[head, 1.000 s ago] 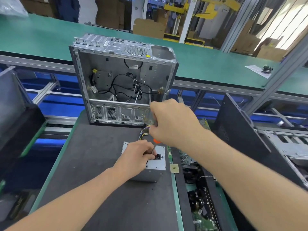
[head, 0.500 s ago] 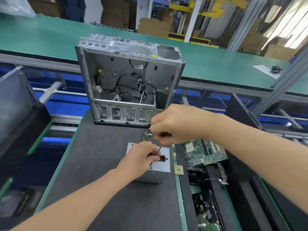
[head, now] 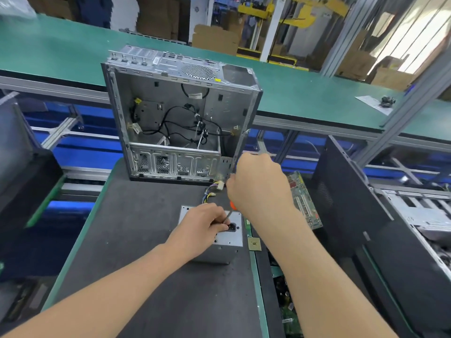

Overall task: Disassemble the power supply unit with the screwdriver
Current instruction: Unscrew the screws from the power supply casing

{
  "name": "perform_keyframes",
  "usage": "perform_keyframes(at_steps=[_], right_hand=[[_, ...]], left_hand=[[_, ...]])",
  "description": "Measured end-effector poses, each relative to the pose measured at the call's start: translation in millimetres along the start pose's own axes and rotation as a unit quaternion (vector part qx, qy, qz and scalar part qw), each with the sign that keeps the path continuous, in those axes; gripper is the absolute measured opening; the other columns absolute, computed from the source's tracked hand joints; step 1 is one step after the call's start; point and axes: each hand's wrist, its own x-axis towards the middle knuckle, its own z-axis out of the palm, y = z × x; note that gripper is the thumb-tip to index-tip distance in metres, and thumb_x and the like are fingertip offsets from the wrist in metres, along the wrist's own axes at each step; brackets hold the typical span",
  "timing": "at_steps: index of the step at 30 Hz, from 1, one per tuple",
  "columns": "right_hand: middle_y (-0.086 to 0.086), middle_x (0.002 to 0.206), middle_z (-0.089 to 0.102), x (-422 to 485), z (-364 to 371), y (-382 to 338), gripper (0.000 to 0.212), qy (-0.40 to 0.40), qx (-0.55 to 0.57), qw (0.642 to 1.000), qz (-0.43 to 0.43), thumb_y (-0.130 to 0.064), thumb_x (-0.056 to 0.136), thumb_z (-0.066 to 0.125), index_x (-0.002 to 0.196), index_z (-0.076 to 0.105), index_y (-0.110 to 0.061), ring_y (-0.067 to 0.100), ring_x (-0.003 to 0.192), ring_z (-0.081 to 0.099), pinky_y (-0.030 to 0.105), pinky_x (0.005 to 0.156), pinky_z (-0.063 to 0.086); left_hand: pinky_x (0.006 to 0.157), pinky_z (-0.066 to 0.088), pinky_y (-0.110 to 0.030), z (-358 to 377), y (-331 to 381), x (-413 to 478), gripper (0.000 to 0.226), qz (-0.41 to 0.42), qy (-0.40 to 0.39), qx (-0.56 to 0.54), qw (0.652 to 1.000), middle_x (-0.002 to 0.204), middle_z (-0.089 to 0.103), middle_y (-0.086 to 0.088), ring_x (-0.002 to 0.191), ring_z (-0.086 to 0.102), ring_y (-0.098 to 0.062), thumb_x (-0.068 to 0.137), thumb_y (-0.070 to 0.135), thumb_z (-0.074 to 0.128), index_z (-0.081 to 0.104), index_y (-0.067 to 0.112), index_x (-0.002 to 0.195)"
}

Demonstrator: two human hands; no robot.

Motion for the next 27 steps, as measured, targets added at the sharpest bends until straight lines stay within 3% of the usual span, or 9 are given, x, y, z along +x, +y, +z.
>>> perform_keyframes(at_steps=[3,5,9,13,16,19,22,24,27], right_hand=[[0.006,0.068,0.043,9.4,-5.3,-1.0,0.026,-0.041,-0.007,0.987,-0.157,-0.013,0.088,0.056,0.067,0.04,-0.012,0.034,0.072,0.053,0.036,0.061,0.046],[0.002,0.072,0.051,19.4,-15.3,5.8,0.015,-0.1,-0.033,0.943,-0.314,-0.016,0.088,0.056,0.073,0.054,-0.011,0.028,0.07,0.054,0.038,0.063,0.051],[0.0,0.072,0.05,31.7,-30.3,22.8,0.015,-0.108,-0.049,0.852,-0.51,-0.015,0.086,0.065,0.073,0.058,-0.011,0.021,0.059,0.039,0.029,0.052,0.033],[0.001,0.074,0.053,31.3,-30.0,28.2,0.017,-0.117,0.006,0.883,-0.455,-0.019,0.088,0.064,0.075,0.058,-0.01,0.021,0.063,0.045,0.032,0.057,0.038],[-0.004,0.077,0.057,22.1,-26.7,18.4,0.013,-0.086,0.09,0.946,-0.298,-0.027,0.088,0.063,0.082,0.057,-0.017,0.02,0.073,0.055,0.036,0.062,0.049],[0.002,0.069,0.042,14.7,-19.0,5.8,0.022,0.015,0.032,0.993,-0.109,-0.022,0.084,0.061,0.075,0.042,-0.015,0.028,0.058,0.044,0.031,0.047,0.034],[0.001,0.067,0.027,6.3,-7.3,-2.7,0.042,0.004,-0.025,1.0,-0.012,-0.017,0.086,0.061,0.067,0.023,-0.018,0.026,0.061,0.038,0.03,0.054,0.03],[0.001,0.067,0.024,5.6,-4.0,-5.9,0.047,-0.009,-0.025,0.999,-0.018,-0.014,0.087,0.062,0.067,0.02,-0.018,0.028,0.065,0.039,0.031,0.056,0.031],[0.003,0.066,0.027,12.9,-6.8,-8.6,0.043,-0.028,-0.049,0.985,-0.164,-0.008,0.086,0.06,0.065,0.024,-0.016,0.022,0.053,0.032,0.029,0.048,0.024]], left_hand=[[0.076,0.046,-0.019,-1.4,-2.7,-1.6,0.019,-0.005,0.0,-0.025,1.0,0.083,0.063,0.006,0.084,0.058,-0.007,0.092,0.013,0.075,0.068,0.027,0.082],[0.078,0.048,-0.022,-2.5,-3.3,-1.8,0.011,-0.009,0.002,-0.028,1.0,0.086,0.065,0.004,0.083,0.06,-0.008,0.092,0.014,0.076,0.073,0.023,0.087],[0.076,0.047,-0.022,-1.0,-1.5,-0.6,0.018,-0.004,0.004,-0.017,1.0,0.086,0.065,0.005,0.083,0.059,-0.008,0.091,0.013,0.077,0.07,0.027,0.083],[0.075,0.046,-0.021,1.2,-1.2,0.5,0.046,0.003,0.02,0.0,1.0,0.086,0.067,0.006,0.083,0.059,-0.008,0.091,0.013,0.078,0.049,0.042,0.068],[0.078,0.049,-0.027,2.0,-0.8,0.6,0.051,0.006,0.03,0.004,1.0,0.084,0.067,0.008,0.083,0.06,-0.009,0.091,0.013,0.077,0.045,0.045,0.068],[0.078,0.049,-0.023,2.4,-1.3,0.4,0.052,-0.002,0.034,-0.002,0.999,0.083,0.066,0.01,0.083,0.06,-0.005,0.091,0.012,0.077,0.048,0.048,0.067],[0.075,0.045,-0.015,3.1,-1.8,-0.2,0.038,-0.001,0.02,0.005,1.0,0.081,0.062,0.013,0.084,0.059,-0.001,0.092,0.012,0.075,0.059,0.043,0.075],[0.078,0.049,-0.022,2.5,-1.8,-0.3,0.019,-0.006,0.01,-0.007,1.0,0.084,0.064,0.012,0.085,0.061,-0.004,0.093,0.013,0.074,0.069,0.03,0.084],[0.078,0.049,-0.023,-0.4,-2.4,-0.8,0.02,-0.015,0.009,-0.016,1.0,0.086,0.066,0.009,0.085,0.061,-0.006,0.092,0.015,0.075,0.069,0.031,0.082]])
